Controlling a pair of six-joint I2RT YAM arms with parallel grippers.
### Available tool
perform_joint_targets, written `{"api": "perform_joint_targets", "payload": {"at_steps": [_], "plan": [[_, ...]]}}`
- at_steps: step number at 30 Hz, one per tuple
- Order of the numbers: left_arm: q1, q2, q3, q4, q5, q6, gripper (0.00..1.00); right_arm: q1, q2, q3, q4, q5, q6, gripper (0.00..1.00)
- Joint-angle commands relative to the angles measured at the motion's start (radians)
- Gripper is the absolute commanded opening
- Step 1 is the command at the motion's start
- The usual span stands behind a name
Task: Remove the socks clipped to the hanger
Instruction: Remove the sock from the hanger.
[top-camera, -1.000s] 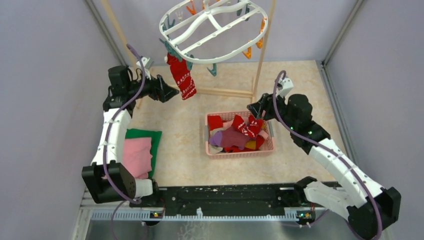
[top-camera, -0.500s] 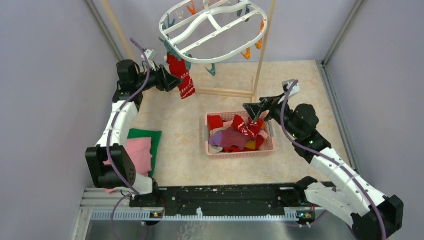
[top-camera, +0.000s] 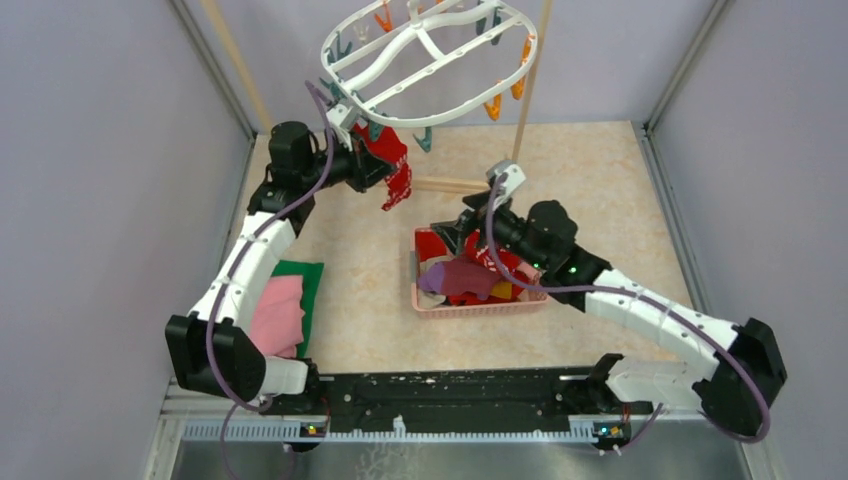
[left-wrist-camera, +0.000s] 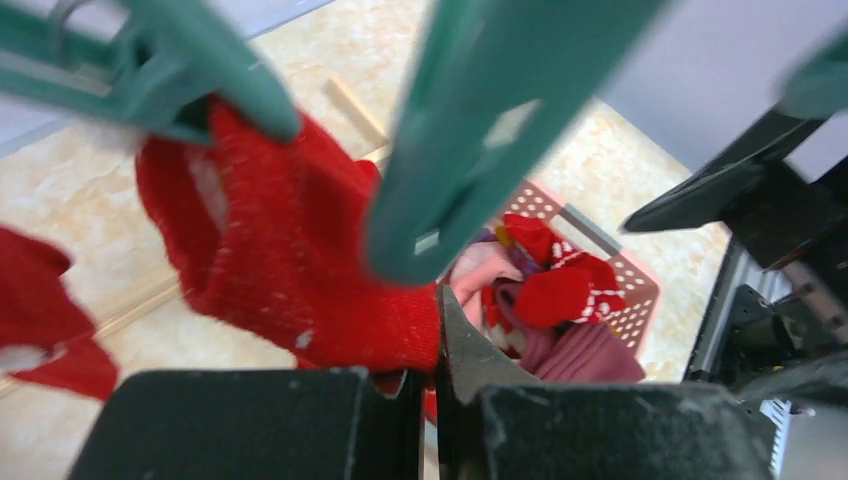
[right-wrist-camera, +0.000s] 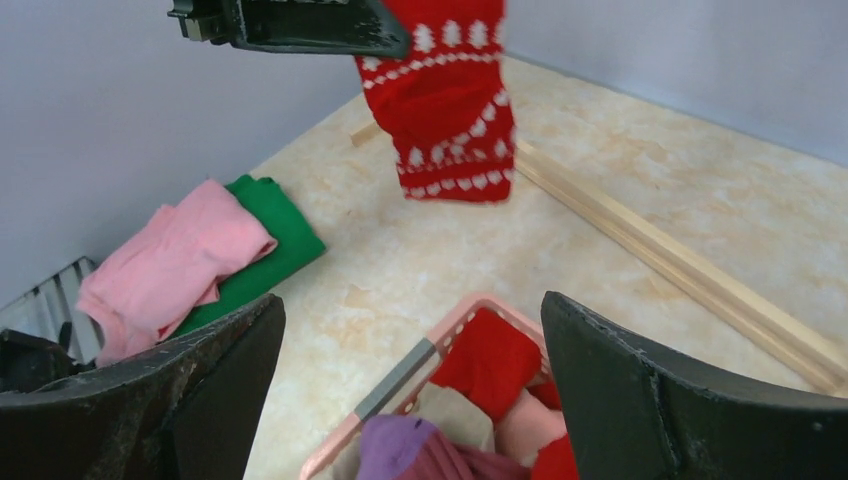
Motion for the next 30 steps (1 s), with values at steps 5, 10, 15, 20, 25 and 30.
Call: {"api": "perform_joint_targets", "payload": {"at_steps": [5,10,15,20,25,30], "plan": [[-0.060,-0.060,0.124,-0.121,-0.075,-0.081,0.06,0.120,0.251,0.159,0.311,0.168,-0.211,0.99],[-0.061,-0.070,0.138,-0.142,-0.043,-0.175,0.07,0.139,0.355,0.232,0.406,0.209,-0.317,0.99],[-0.063,-0.071,0.144,-0.149,-0.020,-0.208,0.07,0.157,0.422,0.298,0.417,0.216,-0.372,0.98],[-0.063,-0.083,0.140,-0.141,0.017,-0.253,0.08,0.161,0.481,0.338,0.447,0.188,-0.365,0.95],[-0.063,-0.092,0.147,-0.141,0.040,-0.269,0.09,0.162,0.517,0.362,0.442,0.158,-0.356,0.83],[-0.063,-0.109,0.179,-0.189,0.062,-0.251,0.19,0.162,0.505,0.347,0.427,0.122,-0.356,0.46]]}}
